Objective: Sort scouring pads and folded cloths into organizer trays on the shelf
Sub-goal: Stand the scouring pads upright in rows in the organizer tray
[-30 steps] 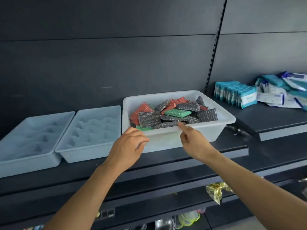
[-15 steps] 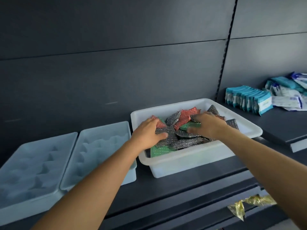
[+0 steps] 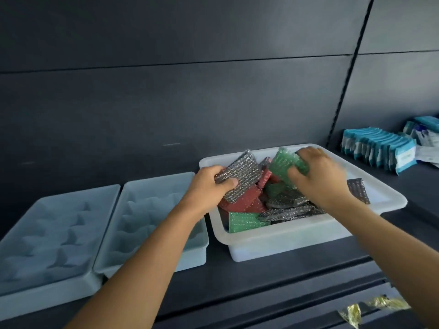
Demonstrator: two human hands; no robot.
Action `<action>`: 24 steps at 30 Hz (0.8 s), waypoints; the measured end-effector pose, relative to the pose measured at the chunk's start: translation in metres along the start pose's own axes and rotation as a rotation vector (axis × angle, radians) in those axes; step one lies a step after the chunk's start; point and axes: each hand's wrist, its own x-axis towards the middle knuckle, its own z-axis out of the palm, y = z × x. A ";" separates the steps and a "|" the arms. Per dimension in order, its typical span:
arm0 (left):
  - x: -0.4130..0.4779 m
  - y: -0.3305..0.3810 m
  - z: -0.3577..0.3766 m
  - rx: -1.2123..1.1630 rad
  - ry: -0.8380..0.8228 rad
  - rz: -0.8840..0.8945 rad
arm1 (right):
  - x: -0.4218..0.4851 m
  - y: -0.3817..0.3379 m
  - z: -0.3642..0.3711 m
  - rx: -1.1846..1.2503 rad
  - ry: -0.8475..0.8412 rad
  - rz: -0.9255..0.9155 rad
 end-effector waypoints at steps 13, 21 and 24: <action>-0.063 -0.103 -0.211 -0.110 0.347 0.014 | 0.000 -0.198 0.068 0.810 -0.141 0.035; -0.082 -0.219 -0.333 -0.124 0.534 -0.241 | -0.019 -0.319 0.167 0.805 -0.417 0.175; -0.084 -0.244 -0.330 -0.226 0.534 -0.241 | -0.023 -0.330 0.183 0.731 -0.465 0.169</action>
